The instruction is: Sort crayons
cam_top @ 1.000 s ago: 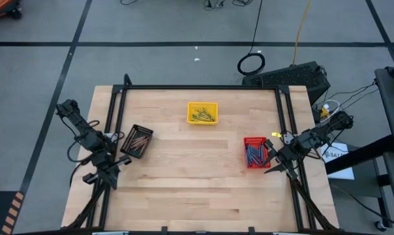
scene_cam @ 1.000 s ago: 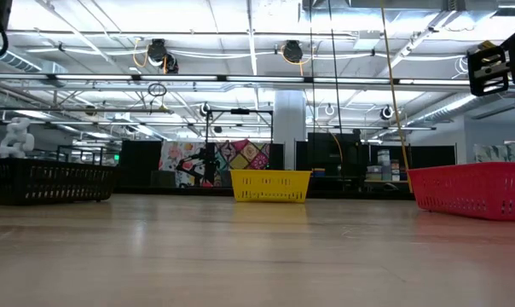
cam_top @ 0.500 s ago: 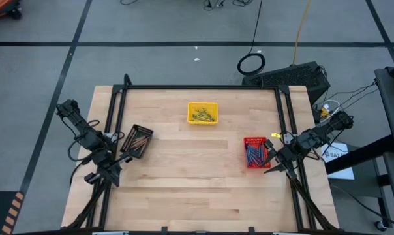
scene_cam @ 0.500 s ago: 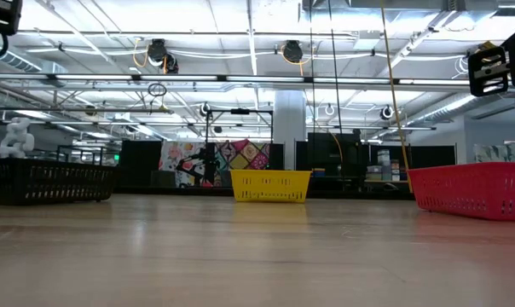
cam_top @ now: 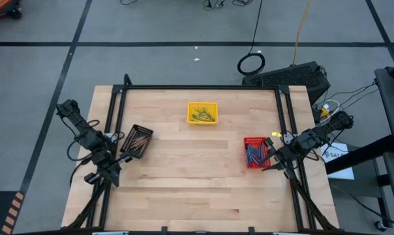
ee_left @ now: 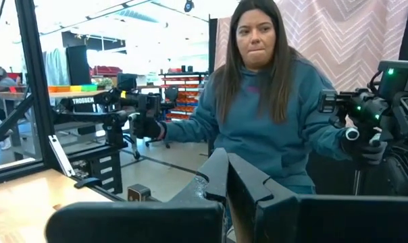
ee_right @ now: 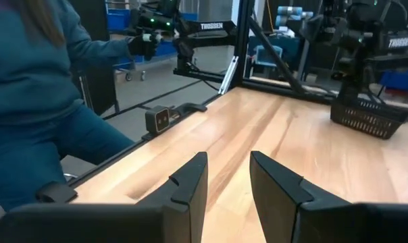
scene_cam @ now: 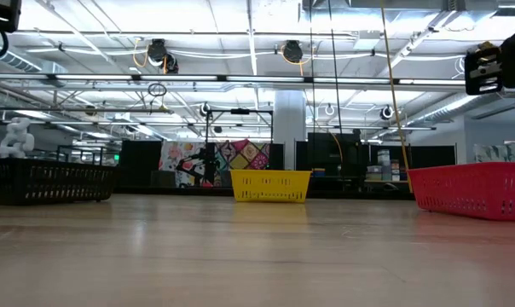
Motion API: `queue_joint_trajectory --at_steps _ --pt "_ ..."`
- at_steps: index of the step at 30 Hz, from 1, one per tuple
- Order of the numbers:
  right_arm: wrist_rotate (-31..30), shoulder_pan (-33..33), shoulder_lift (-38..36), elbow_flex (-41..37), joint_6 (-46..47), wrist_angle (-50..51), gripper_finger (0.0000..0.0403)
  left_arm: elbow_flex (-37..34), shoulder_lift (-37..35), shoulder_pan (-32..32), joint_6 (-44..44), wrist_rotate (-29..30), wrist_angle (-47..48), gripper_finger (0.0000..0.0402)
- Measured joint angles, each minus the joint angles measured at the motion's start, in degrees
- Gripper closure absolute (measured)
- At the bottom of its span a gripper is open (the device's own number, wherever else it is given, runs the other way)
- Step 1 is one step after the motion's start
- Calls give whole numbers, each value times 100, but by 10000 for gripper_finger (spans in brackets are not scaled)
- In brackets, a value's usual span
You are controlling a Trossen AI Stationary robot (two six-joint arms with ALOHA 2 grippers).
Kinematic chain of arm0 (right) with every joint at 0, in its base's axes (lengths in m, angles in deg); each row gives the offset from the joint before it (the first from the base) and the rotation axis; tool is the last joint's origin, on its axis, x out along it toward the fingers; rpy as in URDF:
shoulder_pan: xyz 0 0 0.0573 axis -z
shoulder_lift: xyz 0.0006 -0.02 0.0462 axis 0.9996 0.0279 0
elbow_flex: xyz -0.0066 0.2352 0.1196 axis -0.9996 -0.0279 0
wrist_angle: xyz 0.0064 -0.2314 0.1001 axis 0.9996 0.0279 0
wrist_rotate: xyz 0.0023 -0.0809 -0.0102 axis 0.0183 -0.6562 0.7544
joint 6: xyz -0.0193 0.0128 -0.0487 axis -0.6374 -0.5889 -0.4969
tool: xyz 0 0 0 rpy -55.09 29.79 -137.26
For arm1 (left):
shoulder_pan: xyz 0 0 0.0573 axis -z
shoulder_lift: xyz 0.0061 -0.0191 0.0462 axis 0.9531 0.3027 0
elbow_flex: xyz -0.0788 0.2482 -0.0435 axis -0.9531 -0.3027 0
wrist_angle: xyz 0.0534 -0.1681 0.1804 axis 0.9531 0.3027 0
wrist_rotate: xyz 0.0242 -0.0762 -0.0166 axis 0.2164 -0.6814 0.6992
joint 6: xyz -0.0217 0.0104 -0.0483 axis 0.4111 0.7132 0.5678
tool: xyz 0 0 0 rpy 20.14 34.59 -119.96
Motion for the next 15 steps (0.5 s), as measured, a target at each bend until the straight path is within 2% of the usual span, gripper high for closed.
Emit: queue_joint_trajectory --at_steps 15 --pt "2 0 0 -2 -97 3 305 -3 0 0 -2 15 0 394"
